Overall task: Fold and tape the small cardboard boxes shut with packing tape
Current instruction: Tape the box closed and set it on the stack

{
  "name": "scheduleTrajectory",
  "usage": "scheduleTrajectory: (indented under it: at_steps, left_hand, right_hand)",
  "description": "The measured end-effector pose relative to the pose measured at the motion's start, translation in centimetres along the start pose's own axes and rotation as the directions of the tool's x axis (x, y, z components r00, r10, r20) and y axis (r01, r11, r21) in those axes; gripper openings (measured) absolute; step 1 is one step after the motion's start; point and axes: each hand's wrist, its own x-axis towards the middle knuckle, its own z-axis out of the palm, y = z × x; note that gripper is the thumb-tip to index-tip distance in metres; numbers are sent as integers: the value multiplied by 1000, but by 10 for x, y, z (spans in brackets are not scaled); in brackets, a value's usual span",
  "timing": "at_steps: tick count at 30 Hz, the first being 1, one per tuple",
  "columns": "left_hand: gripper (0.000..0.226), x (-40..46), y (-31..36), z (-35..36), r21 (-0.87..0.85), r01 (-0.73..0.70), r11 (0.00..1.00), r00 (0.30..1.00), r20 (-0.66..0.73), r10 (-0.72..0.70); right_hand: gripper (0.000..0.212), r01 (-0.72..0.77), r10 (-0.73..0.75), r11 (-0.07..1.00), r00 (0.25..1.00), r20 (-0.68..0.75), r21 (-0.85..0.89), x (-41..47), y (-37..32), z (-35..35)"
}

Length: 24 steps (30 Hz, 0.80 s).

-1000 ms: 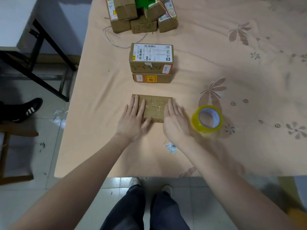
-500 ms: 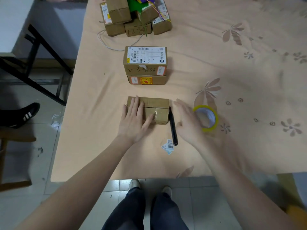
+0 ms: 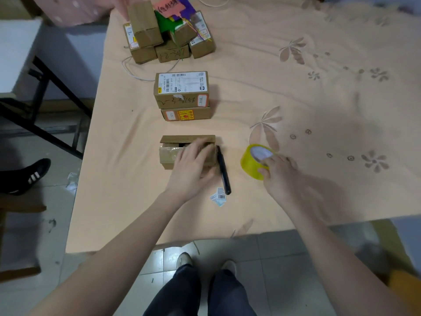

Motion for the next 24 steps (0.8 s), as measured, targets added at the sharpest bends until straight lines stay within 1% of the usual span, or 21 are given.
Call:
scheduleTrajectory:
  at_steps: [2,4,6,8,9,11,13,16,17,19,20,21,22,23,24]
  left_hand:
    - [55,1,15,-4,-104,-11,995,998,53,17]
    - [58,4,32,-12,-235,0,972,998,54,13]
    - [62,7,49,-24,-394,32,919,999,26,-23]
    - [63,11,62,-39,-510,76,857,997,12,-81]
    - [60,13,67,-47,-537,89,839,994,-1,-106]
    - [48,17,76,-62,-542,82,836,988,-66,-139]
    - [32,20,85,-78,-558,59,828,972,-156,-175]
    - [4,25,98,-101,-628,3,778,942,-259,-213]
    - [4,27,102,-108,-650,5,760,934,-268,-235]
    - [12,29,110,-120,-659,23,752,920,-279,-274]
    - [15,30,114,-126,-647,21,762,916,-293,-275]
    - [17,32,117,-131,-626,15,780,913,-309,-266]
    - [18,34,122,-137,-597,11,802,912,-323,-253]
    - [17,35,126,-143,-559,15,829,913,-331,-239]
    - [16,36,129,-149,-518,20,855,914,-337,-226]
  right_hand:
    - [17,3,10,988,997,-83,157,-1,-13,-15]
    - [11,34,14,947,989,-145,321,-4,-27,-34]
    - [6,98,-5,895,978,-210,435,-6,-42,-54]
    - [5,167,-20,847,959,-284,504,-7,-55,-76]
    - [4,194,-25,825,951,-308,532,-7,-61,-87]
    - [3,223,-34,803,943,-330,553,-6,-70,-108]
    - [4,231,-38,796,942,-334,560,-4,-77,-126]
    - [5,249,-21,754,934,-356,608,-5,-85,-153]
    - [5,256,-18,738,932,-361,624,-5,-87,-161]
    - [7,242,-8,708,942,-335,663,-6,-89,-175]
    - [10,213,5,669,957,-291,712,-7,-90,-180]
    - [14,169,15,597,975,-221,784,-8,-92,-185]
    - [18,113,10,497,991,-136,860,-11,-92,-189]
    - [20,52,-22,403,999,-47,914,-14,-92,-192]
    - [22,-3,-83,330,996,33,944,-18,-92,-195]
